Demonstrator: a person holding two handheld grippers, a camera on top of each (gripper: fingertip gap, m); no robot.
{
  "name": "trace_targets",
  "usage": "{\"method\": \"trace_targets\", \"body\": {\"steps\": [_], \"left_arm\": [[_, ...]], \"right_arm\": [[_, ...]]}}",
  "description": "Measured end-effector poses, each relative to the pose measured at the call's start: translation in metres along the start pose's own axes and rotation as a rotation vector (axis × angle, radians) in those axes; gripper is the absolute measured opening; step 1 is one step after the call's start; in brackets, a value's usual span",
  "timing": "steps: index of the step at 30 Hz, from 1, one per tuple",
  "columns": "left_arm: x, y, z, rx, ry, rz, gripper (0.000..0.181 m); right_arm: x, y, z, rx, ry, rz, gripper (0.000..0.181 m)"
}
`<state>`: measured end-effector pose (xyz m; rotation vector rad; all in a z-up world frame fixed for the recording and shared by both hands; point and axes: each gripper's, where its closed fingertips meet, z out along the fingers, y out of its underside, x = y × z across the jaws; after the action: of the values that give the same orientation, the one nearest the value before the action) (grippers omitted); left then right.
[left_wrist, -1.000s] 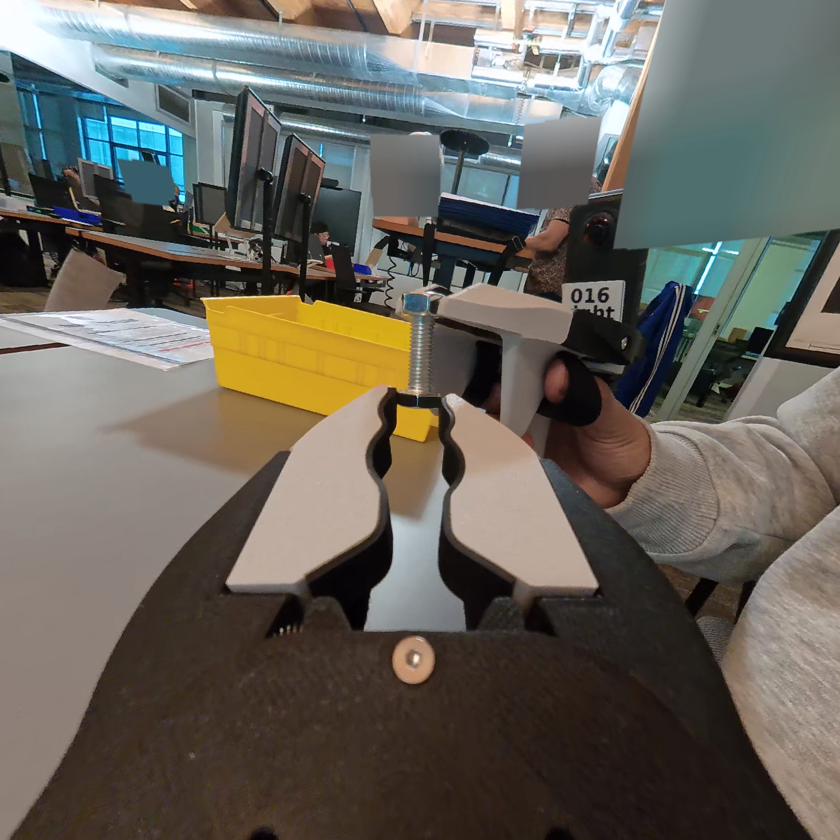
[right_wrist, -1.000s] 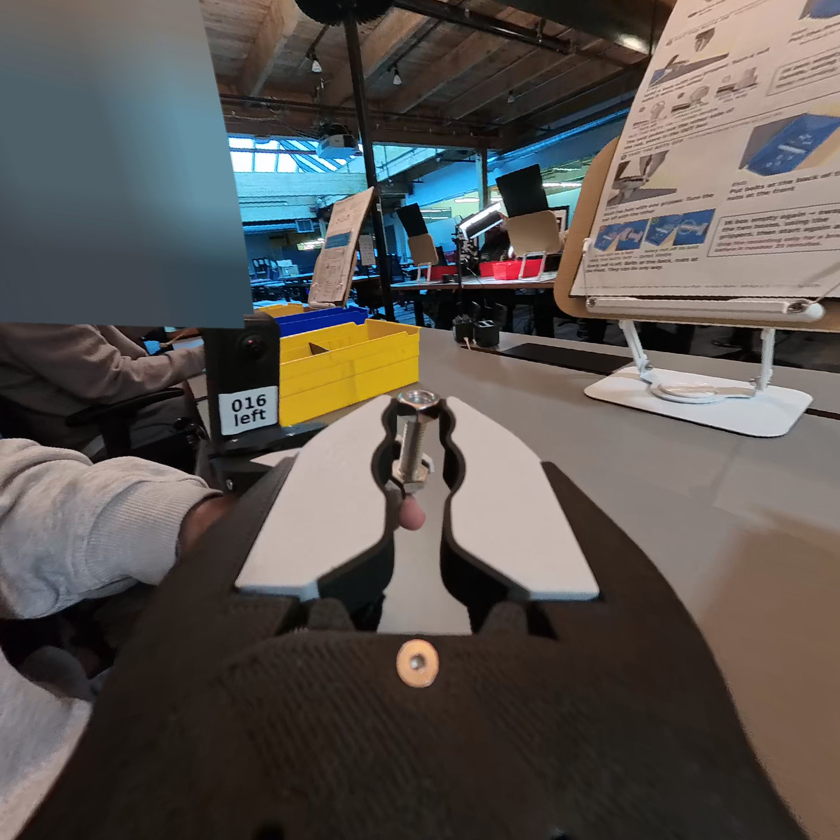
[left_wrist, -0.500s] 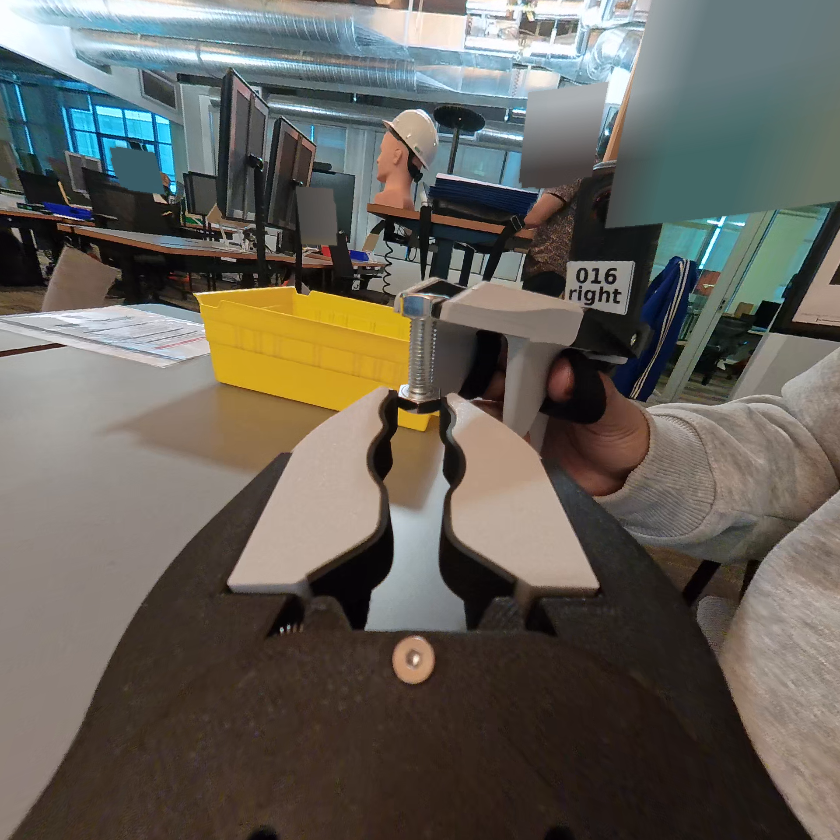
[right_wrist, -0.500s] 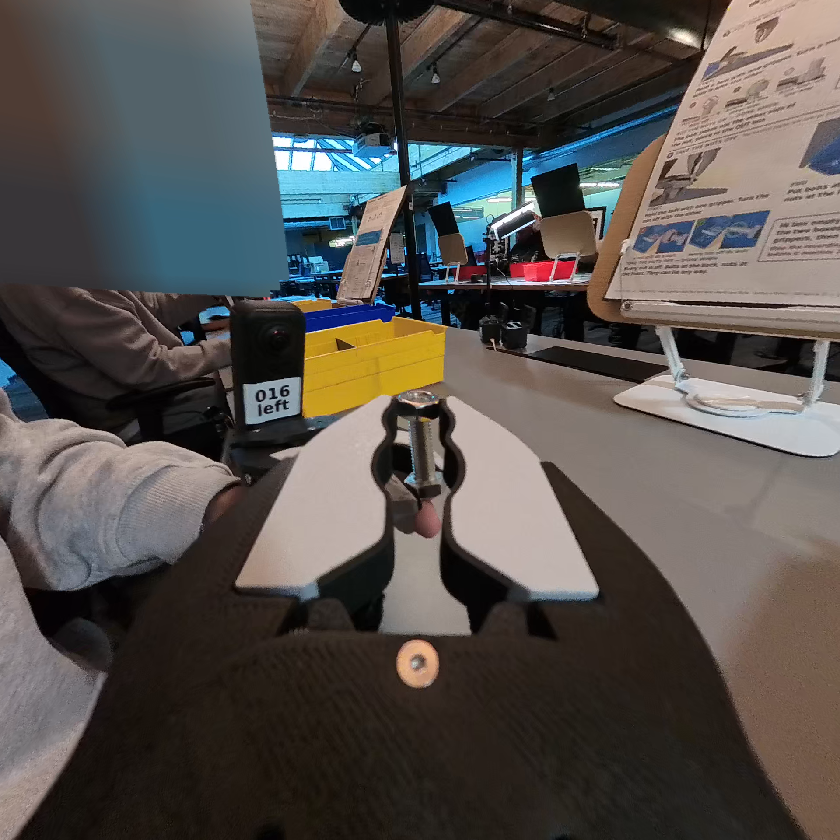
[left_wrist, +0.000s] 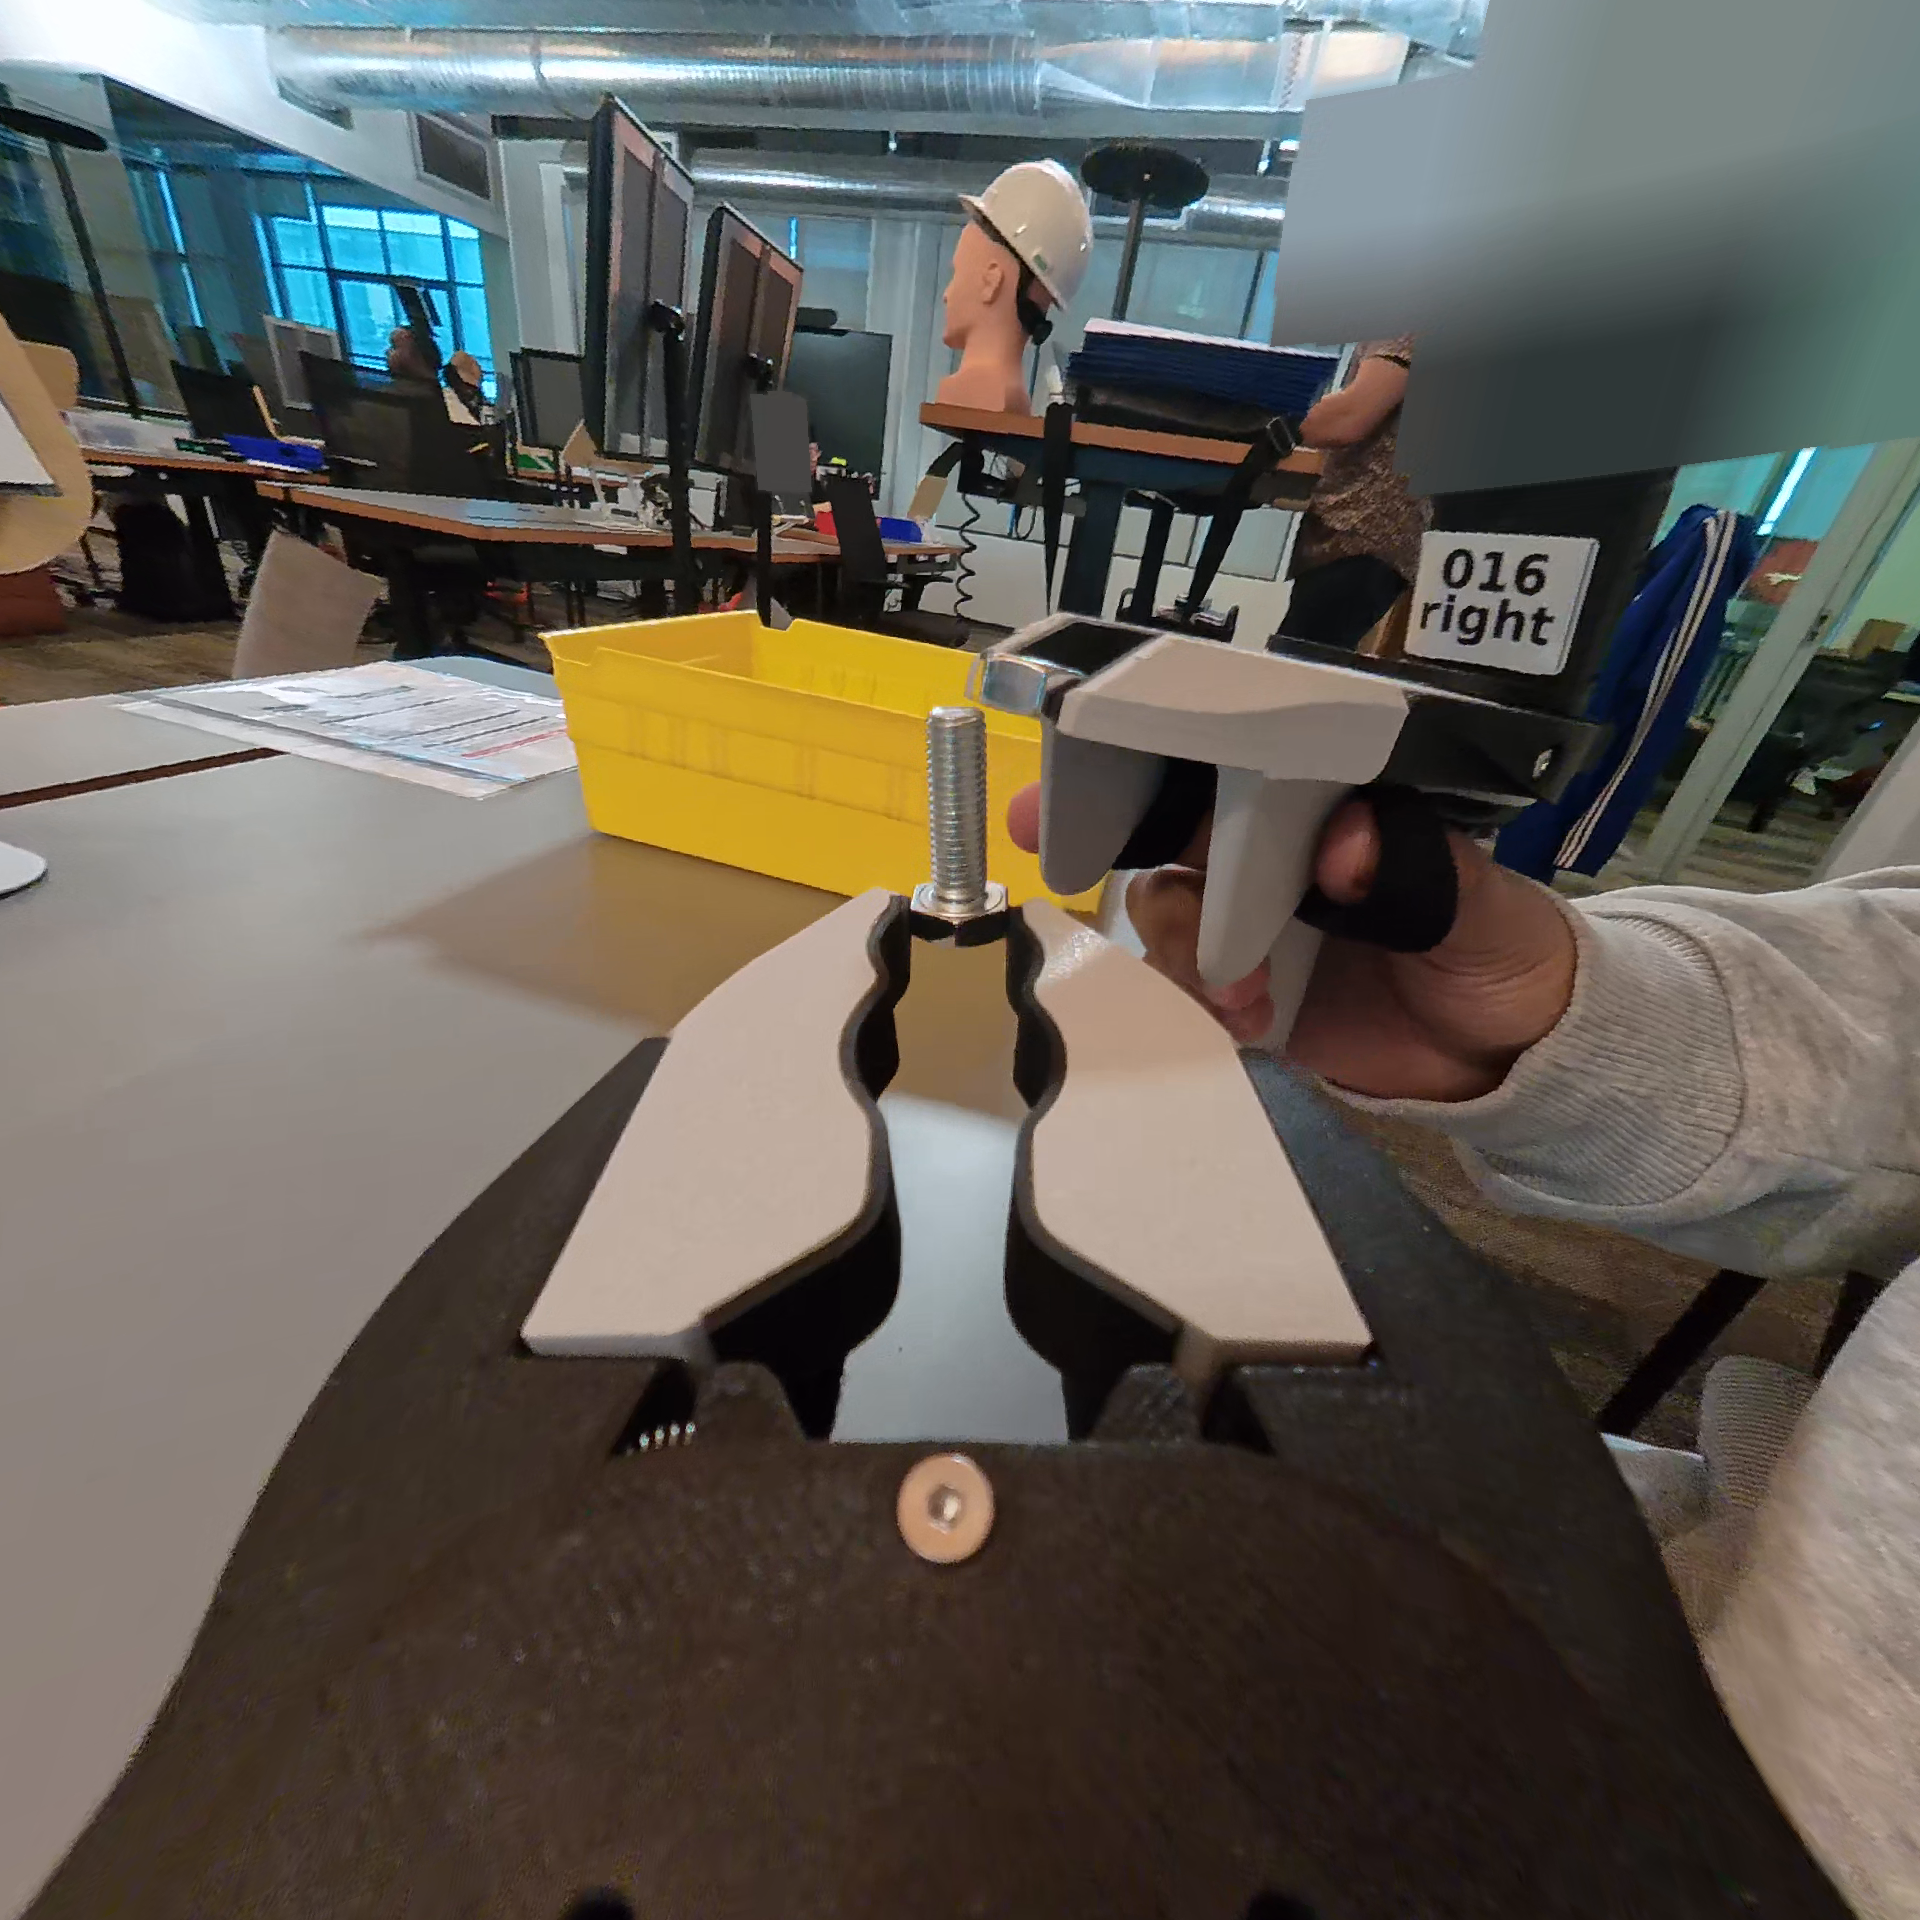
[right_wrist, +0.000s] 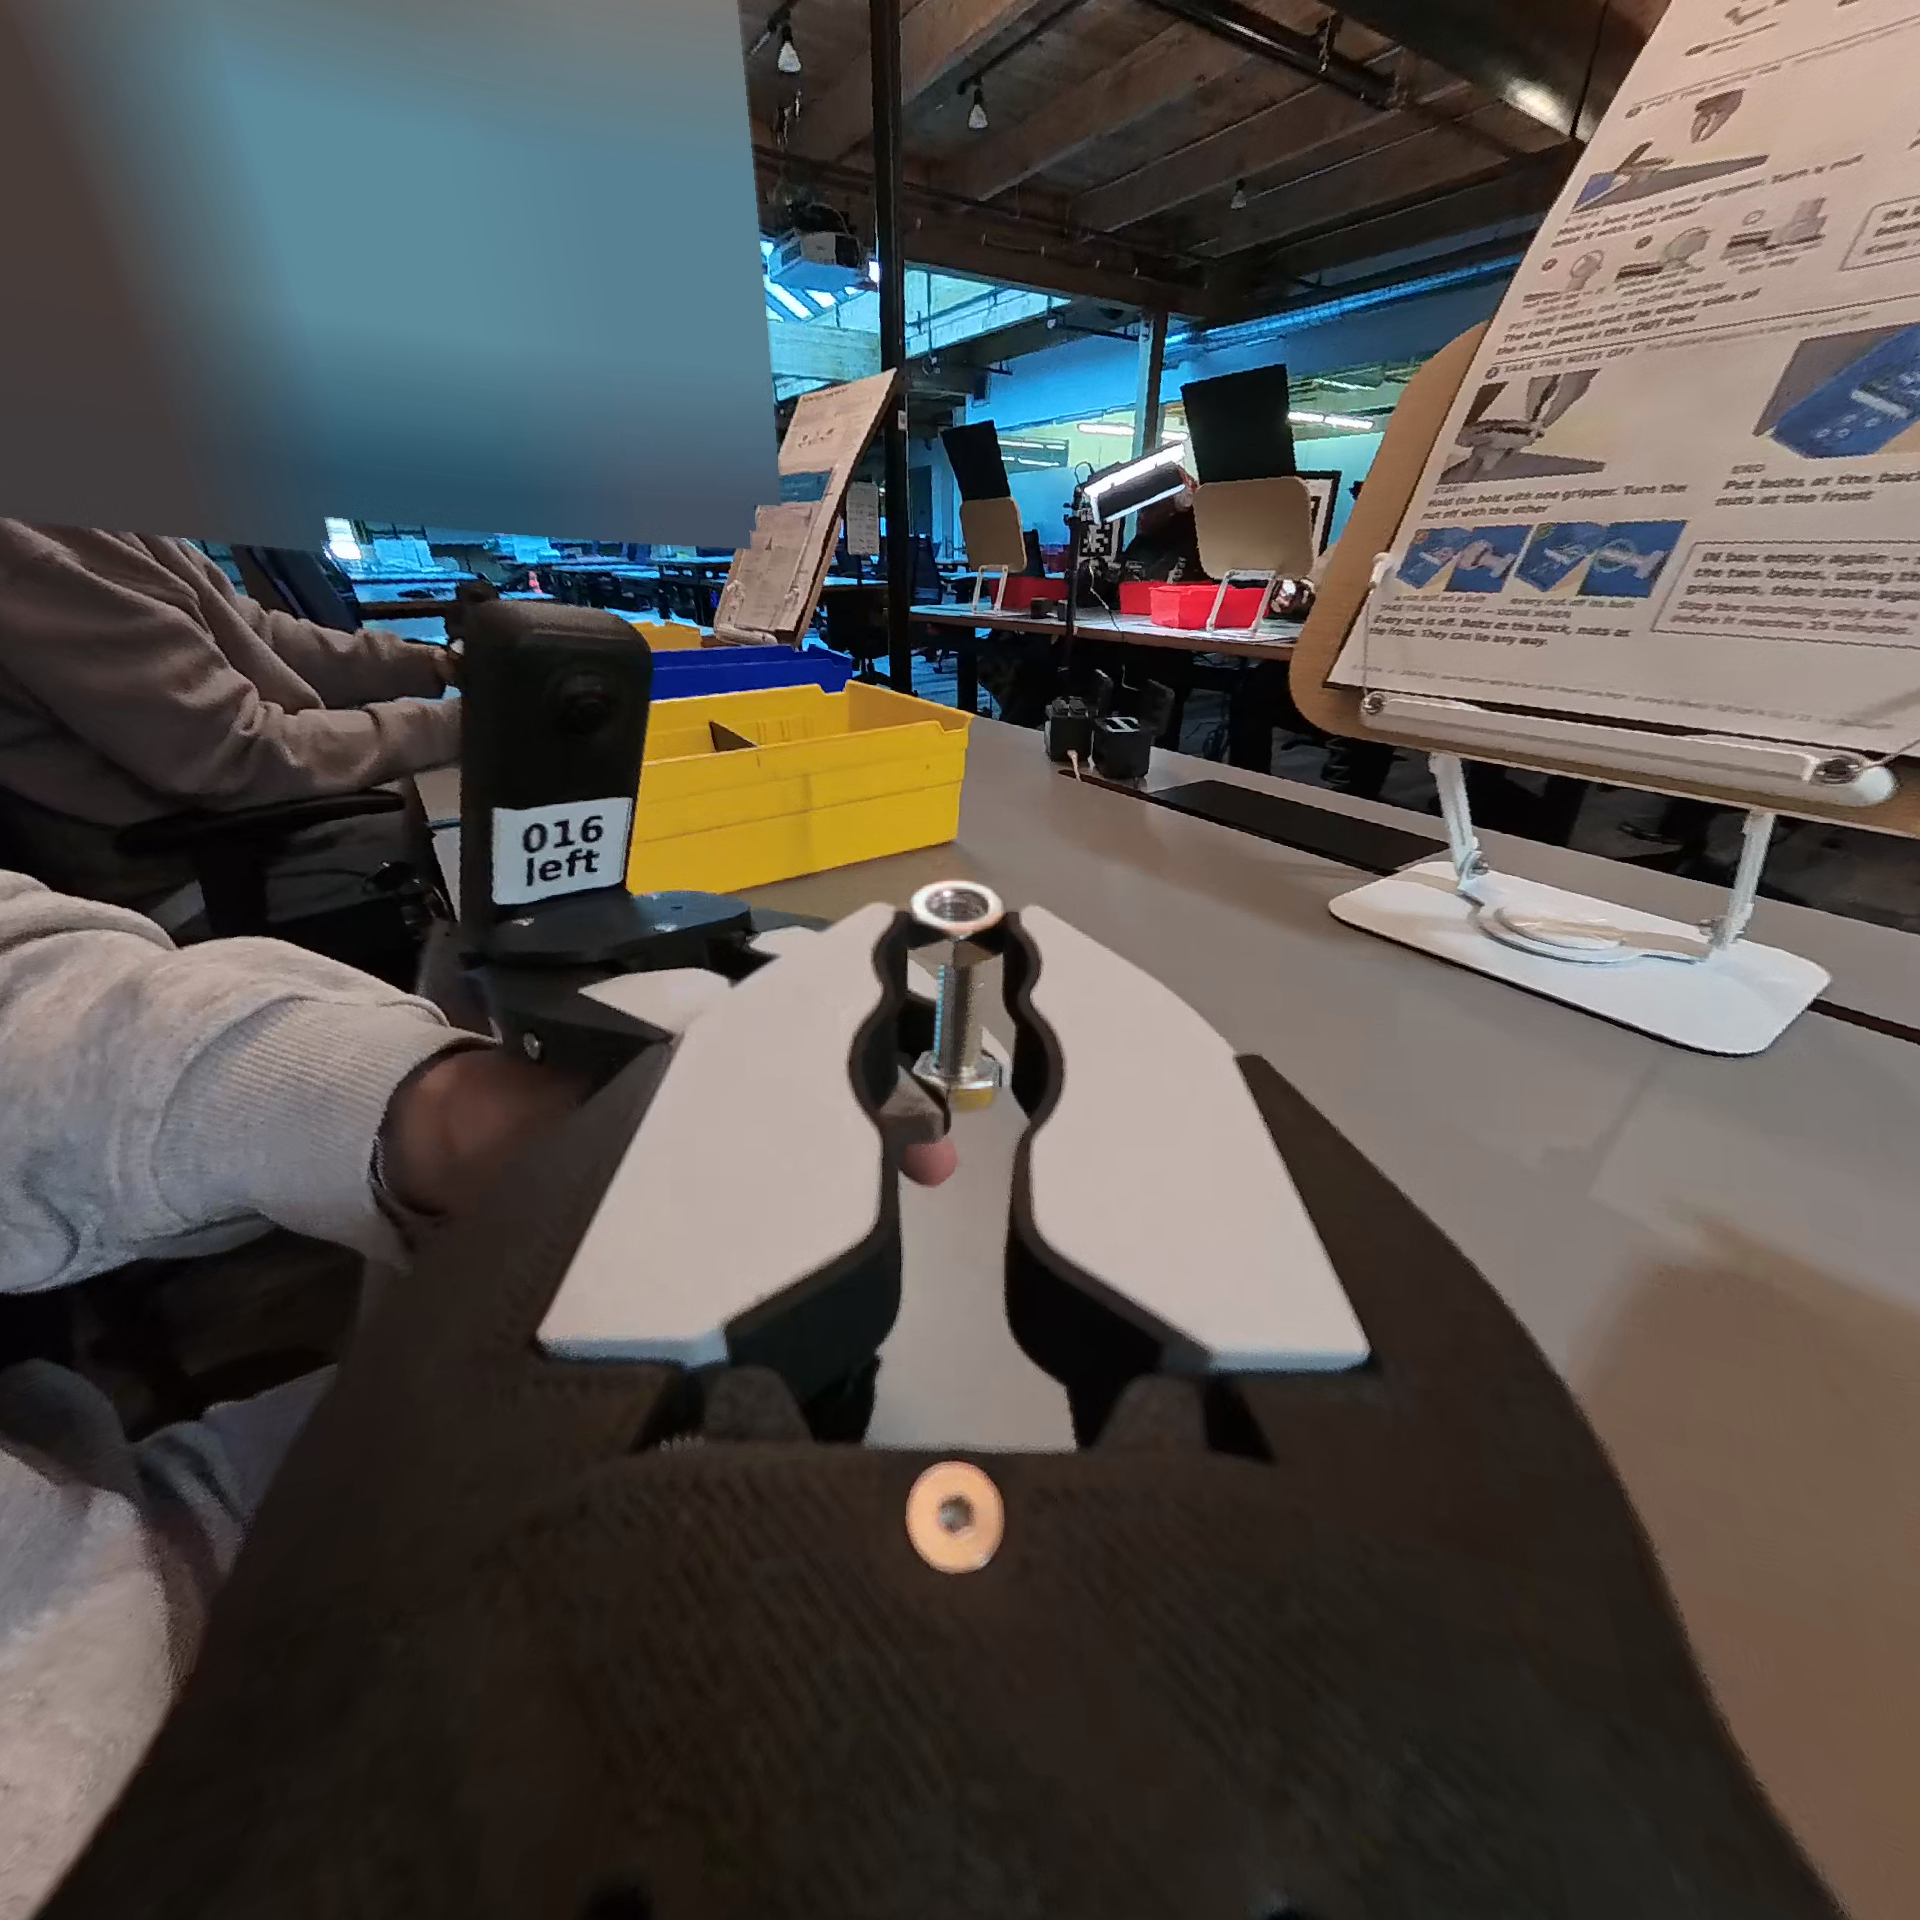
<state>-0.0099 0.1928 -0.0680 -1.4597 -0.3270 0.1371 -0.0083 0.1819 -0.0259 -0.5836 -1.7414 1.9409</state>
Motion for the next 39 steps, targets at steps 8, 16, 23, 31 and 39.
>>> {"method": "trace_targets", "body": {"steps": [8, 16, 23, 31, 39], "left_arm": [[-0.004, 0.012, 0.002, -0.094, -0.067, 0.147, 0.018], [-0.006, 0.012, 0.002, -0.082, -0.068, 0.119, 0.018], [-0.003, 0.015, 0.004, -0.100, -0.059, 0.140, 0.018], [-0.003, 0.016, 0.004, -0.102, -0.061, 0.133, 0.018], [-0.003, 0.016, 0.004, -0.105, -0.060, 0.138, 0.018]], "right_arm": [[0.005, 0.005, 0.000, -0.029, 0.018, -0.002, 0.017], [0.009, 0.011, -0.001, -0.059, 0.018, 0.020, 0.017], [0.008, 0.015, 0.000, -0.080, 0.016, 0.011, 0.017], [0.009, 0.016, 0.000, -0.089, 0.016, 0.012, 0.017], [0.007, 0.018, 0.000, -0.105, 0.015, -0.008, 0.017]]}}
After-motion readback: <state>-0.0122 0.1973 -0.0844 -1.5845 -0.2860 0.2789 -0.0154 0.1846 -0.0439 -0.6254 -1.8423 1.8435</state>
